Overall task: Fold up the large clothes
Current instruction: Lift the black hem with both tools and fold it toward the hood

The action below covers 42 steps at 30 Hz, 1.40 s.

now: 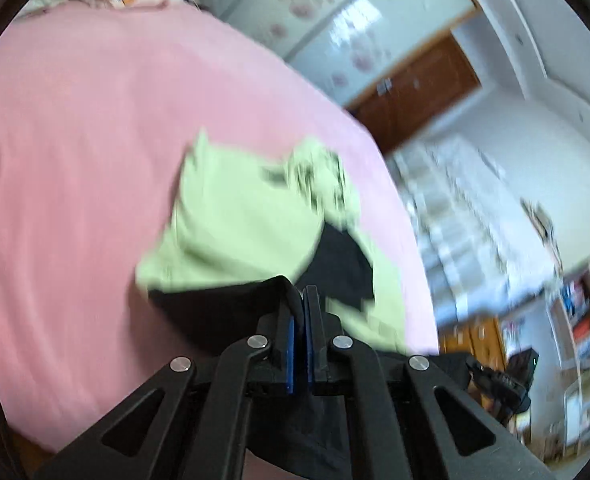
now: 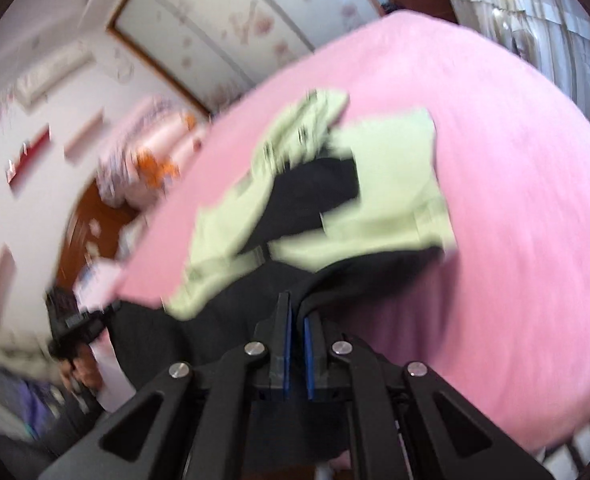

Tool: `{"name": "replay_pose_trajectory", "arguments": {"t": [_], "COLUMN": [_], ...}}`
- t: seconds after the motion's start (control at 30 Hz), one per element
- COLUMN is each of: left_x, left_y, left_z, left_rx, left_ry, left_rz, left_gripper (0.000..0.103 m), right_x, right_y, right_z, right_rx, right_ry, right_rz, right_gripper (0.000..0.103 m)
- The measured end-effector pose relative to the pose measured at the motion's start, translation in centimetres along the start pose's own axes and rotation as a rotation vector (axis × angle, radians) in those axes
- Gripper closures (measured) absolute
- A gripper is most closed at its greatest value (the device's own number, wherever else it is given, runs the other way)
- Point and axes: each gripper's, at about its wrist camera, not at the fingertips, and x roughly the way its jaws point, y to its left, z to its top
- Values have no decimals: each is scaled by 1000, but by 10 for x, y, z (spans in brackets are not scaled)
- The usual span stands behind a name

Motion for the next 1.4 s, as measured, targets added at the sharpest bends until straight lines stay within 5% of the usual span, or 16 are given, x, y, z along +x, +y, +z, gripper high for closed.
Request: {"name": "replay_pose_trajectory", "arguments": {"t": [0.13, 0.23, 0.33, 0.4, 0.47, 0.8, 1.07, 1.23, 1.3, 1.33, 1.37, 1.4], "left_x": [35, 76, 117, 146, 160, 229, 262, 280, 284, 284, 285, 285], "left_y": [3, 22, 53, 65, 74, 72, 104, 112, 110, 107, 103, 96], "left_z": [70, 113, 137, 145, 143, 137, 153, 165, 167, 168, 168, 167], "left_rx": [-79, -135, -171, -174, -177, 88, 73, 33, 35, 41, 55, 75], "left_ry": [-79, -68, -18, 24, 47, 139, 179, 173, 159, 143, 121, 97], "left_rz": [81, 170, 301, 374, 387, 451, 459, 395, 382, 391, 406, 414], "left_gripper": [101, 96, 86, 61, 55, 55, 55, 55, 65, 71, 79, 85], "right_x": [25, 61, 109, 132, 146, 197, 249, 267, 270, 271, 272, 273], "right_y": [1, -16, -42, -50, -59, -85, -95, -102, -100, -99, -97, -94], "right_z": [85, 141, 171, 178, 176, 170, 199, 210, 211, 211, 210, 209], "right_rx": [102, 219, 324, 309, 269, 55, -26, -47, -63, -72, -94, -114], "right_ry": [-99, -134, -73, -62, -46, 60, 108, 108, 102, 95, 87, 88], "right_rz": [-29, -83, -134, -229, -295, -374, -422, -408, -399, -397, -409, -418], "right_gripper": [98, 94, 75, 61, 59, 59, 59, 59, 60, 71, 101, 102]}}
